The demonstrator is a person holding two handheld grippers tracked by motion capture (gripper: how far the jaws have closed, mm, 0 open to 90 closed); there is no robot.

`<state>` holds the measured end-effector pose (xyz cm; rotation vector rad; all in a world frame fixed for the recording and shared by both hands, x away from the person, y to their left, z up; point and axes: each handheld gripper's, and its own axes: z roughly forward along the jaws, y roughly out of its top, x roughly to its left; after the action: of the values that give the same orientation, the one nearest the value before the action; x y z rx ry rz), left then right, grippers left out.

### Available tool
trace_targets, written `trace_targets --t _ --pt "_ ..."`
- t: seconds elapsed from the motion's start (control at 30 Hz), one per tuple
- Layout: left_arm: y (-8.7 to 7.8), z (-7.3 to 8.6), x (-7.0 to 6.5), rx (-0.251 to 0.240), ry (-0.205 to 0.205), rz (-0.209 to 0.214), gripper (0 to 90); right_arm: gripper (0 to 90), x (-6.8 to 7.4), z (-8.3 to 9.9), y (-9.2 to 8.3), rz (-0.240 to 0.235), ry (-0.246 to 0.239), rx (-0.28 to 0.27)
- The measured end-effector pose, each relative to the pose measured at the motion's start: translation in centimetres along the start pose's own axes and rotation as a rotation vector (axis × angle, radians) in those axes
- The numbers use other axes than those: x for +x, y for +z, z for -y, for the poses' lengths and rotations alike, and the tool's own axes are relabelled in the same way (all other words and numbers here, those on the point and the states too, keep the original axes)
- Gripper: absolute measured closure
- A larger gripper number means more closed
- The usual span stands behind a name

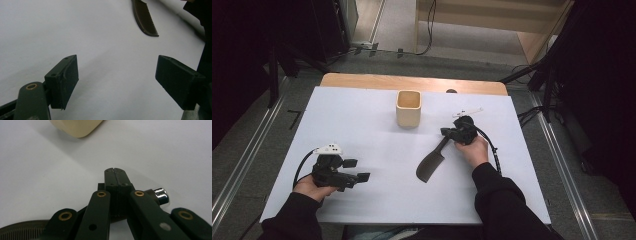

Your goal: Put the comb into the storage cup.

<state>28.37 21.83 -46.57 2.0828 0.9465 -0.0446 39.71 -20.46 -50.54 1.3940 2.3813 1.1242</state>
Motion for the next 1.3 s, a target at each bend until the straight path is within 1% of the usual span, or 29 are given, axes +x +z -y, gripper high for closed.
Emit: trace_targets --t 0.23,0.53,0.57,0.7,0.77,1.07,1.17,1.3 --pt "-0.1 0.0 0.0 -0.003 -0.001 -0.001 19.1 87.7 -0.3 0.3 0.2 0.002 0.009 0.019" --pt "-0.1 0.0 0.0 -0.006 -0.001 -0.001 19.1 87.6 -0.3 0.5 0.1 -0.007 0.01 0.031" --pt "-0.1 0.0 0.0 -0.006 0.001 -0.002 19.1 87.6 -0.2 0.5 0.0 -0.007 0.013 0.037" --pt "-0.1 0.0 0.0 -0.007 0.001 0.0 19.1 87.6 -0.3 0.7 -0.1 -0.01 0.004 0.032" --pt "-0.1 0.0 0.0 -0.008 0.001 0.0 19.1 87.6 -0.3 0.8 -0.2 -0.009 0.014 0.033" --pt "-0.1 0.0 0.0 -0.006 0.005 -0.007 19.1 87.6 -0.1 1.1 -0.8 -0.005 0.013 0.041" --pt "-0.1 0.0 0.0 -0.006 0.008 -0.01 19.1 87.7 -0.2 1.3 -0.9 -0.002 0.007 0.039" --pt "-0.1 0.0 0.0 -0.008 0.008 -0.008 19.1 87.6 -0.4 1.5 -1.1 0.003 0.011 0.051"
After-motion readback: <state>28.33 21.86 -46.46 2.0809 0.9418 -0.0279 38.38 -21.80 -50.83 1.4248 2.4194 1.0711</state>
